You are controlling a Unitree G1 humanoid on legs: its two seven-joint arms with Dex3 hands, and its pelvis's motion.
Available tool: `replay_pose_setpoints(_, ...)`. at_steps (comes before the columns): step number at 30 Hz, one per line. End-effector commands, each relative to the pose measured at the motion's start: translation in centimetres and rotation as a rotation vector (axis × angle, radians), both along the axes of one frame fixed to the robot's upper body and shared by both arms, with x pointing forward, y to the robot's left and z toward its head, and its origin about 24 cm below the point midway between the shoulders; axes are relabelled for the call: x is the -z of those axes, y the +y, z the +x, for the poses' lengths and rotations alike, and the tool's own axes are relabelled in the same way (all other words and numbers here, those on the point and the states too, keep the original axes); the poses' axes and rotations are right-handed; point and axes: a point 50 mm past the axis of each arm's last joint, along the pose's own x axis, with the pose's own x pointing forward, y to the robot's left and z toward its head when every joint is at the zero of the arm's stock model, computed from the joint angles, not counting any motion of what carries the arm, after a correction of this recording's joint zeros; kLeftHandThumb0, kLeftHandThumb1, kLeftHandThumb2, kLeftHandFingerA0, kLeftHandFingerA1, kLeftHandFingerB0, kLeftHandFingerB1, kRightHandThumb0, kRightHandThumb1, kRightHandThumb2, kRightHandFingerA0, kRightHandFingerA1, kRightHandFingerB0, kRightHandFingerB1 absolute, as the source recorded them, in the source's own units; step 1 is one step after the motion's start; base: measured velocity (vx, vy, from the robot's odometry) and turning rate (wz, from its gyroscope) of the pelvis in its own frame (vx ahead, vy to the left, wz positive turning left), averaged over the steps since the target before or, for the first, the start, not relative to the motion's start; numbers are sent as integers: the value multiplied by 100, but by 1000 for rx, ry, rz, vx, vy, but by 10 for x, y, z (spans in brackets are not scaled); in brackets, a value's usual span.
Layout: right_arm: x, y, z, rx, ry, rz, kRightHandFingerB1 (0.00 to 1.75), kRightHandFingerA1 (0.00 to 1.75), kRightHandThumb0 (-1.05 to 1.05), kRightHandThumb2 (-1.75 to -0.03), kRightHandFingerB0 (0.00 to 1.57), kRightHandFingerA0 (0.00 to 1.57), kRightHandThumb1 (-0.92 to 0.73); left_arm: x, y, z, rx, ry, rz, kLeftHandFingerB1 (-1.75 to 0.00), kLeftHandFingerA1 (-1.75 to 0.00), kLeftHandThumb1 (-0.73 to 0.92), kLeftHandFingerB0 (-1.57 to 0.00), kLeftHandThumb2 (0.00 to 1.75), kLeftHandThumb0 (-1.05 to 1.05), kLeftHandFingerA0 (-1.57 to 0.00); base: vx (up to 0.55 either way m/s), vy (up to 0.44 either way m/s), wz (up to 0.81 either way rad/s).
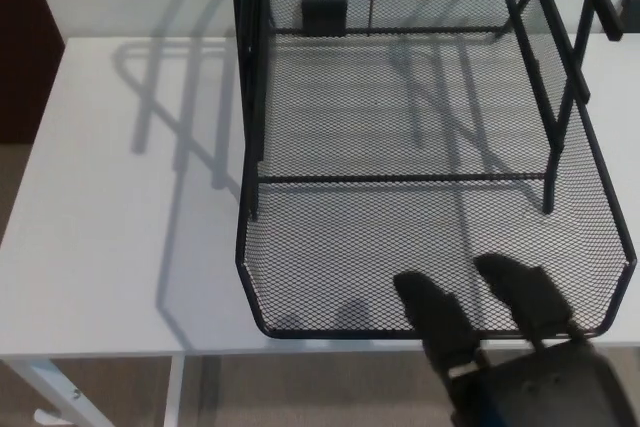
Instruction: The robot walks towards a file tray kept in the middle of a desk and uses its right hand to grab a tray and pulls it out towards itself
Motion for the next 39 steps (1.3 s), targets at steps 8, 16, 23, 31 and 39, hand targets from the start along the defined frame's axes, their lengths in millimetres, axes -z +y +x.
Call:
replay_pose_setpoints(8,-76,-33,-32,-468,-442,552,67,70,-105,-100,3,0,-53,0,1,-7,24,-8,-11,-47,-53,60,-38,95,-75,-55,0,0,0)
replay_pose_setpoints(16,-151,-116,-48,-725,-509,1011,54,55,-92,-56,82,99,-48,1,3,-7,8,1,5,-35,-39,72,-46,63,-74,-64,0,0,0)
replay_pose_setpoints(23,-179,-193,-67,-505,-525,1010,83,77,-95,-77,139,157,-60,3,5,-10,0,10,17,-48,-53,59,-40,94,-75,-56,0,0,0)
replay_pose_setpoints(31,-224,-266,-109,-527,-461,1113,103,124,-105,-116,138,157,-67,6,9,-12,-17,29,15,-47,-53,59,-38,93,-75,-56,0,0,0)
replay_pose_setpoints(39,-199,-277,-97,-394,-243,1115,83,124,-97,-83,114,156,-37,4,9,-11,-17,18,14,-47,-54,59,-38,94,-75,-58,0,0,0)
